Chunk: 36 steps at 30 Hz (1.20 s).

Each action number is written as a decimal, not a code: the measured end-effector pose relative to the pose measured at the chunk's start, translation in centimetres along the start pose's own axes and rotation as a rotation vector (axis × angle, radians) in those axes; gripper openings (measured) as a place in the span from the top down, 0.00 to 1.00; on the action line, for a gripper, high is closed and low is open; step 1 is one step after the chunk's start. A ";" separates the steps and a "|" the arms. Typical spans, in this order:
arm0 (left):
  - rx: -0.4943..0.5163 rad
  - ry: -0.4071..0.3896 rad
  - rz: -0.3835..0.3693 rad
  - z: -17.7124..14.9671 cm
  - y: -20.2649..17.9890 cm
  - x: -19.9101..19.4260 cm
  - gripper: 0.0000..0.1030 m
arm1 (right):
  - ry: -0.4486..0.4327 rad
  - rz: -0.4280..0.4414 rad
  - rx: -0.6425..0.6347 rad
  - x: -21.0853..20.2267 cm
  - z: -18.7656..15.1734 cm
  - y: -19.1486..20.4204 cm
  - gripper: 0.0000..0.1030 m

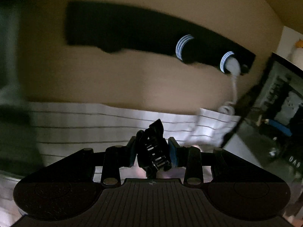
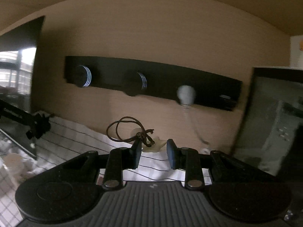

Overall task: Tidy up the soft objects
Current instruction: 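Carry the hair tie and star cord into the pink box and open both tools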

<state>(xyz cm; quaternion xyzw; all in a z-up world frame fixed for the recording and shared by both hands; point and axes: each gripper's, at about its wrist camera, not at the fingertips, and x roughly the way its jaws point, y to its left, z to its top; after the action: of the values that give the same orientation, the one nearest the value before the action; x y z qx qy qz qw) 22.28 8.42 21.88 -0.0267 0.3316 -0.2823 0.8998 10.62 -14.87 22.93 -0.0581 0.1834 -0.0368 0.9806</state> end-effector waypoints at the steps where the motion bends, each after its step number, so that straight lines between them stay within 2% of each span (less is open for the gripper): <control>1: -0.008 0.021 -0.021 0.1 -0.6 1.6 0.62 | 0.007 -0.003 0.004 0.2 -0.3 -0.5 0.73; 6: -0.086 0.135 -0.080 -1.2 -2.0 8.3 0.61 | 0.037 -0.014 0.032 2.7 -1.9 -2.4 0.73; 8: -0.096 0.167 -0.073 -2.0 -2.1 10.0 0.61 | 0.058 -0.009 0.071 4.0 -2.7 -3.1 0.73; 13: -0.129 0.190 -0.128 -3.1 -1.1 11.9 0.61 | 0.138 0.012 0.102 7.5 -5.3 -2.3 0.72; 16: -0.138 0.179 -0.133 -3.5 -0.5 12.1 0.61 | 0.198 0.039 0.113 9.8 -6.7 -1.3 0.72; 18: -0.123 0.167 -0.115 -3.7 -0.4 11.8 0.61 | 0.228 0.039 0.112 11.1 -7.7 -0.6 0.72; 21: -0.050 0.147 -0.083 -4.6 -0.6 10.2 0.61 | 0.257 0.025 0.098 12.4 -8.9 0.3 0.72; 23: -0.002 0.136 -0.065 -5.4 -1.0 8.9 0.61 | 0.295 0.011 0.095 13.4 -9.5 0.7 0.59; 24: 0.016 0.129 -0.056 -5.9 -1.1 8.1 0.61 | 0.313 0.005 0.095 13.5 -9.8 0.7 0.46; 25: 0.031 0.120 -0.046 -6.5 -1.2 7.2 0.61 | 0.318 0.001 0.102 13.3 -10.0 0.7 0.43; 28: 0.065 0.101 -0.014 -8.7 -1.4 4.4 0.61 | 0.333 0.003 0.106 11.2 -9.8 0.9 0.43; 31: 0.113 0.117 0.031 -11.4 -1.7 2.0 0.61 | 0.316 0.004 0.124 7.9 -9.5 1.4 0.41; 34: 0.131 0.167 0.056 -14.6 -1.0 0.1 0.61 | 0.304 0.019 0.149 4.4 -9.8 2.2 0.34; 36: 0.116 0.210 0.077 -16.6 0.0 -0.8 0.61 | 0.314 0.033 0.142 2.3 -10.3 3.2 0.32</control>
<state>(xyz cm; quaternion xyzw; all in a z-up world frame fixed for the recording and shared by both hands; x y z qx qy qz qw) 11.62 11.16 9.41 0.0678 0.4079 -0.2673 0.8704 9.16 -12.95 12.18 0.0208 0.3325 -0.0420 0.9419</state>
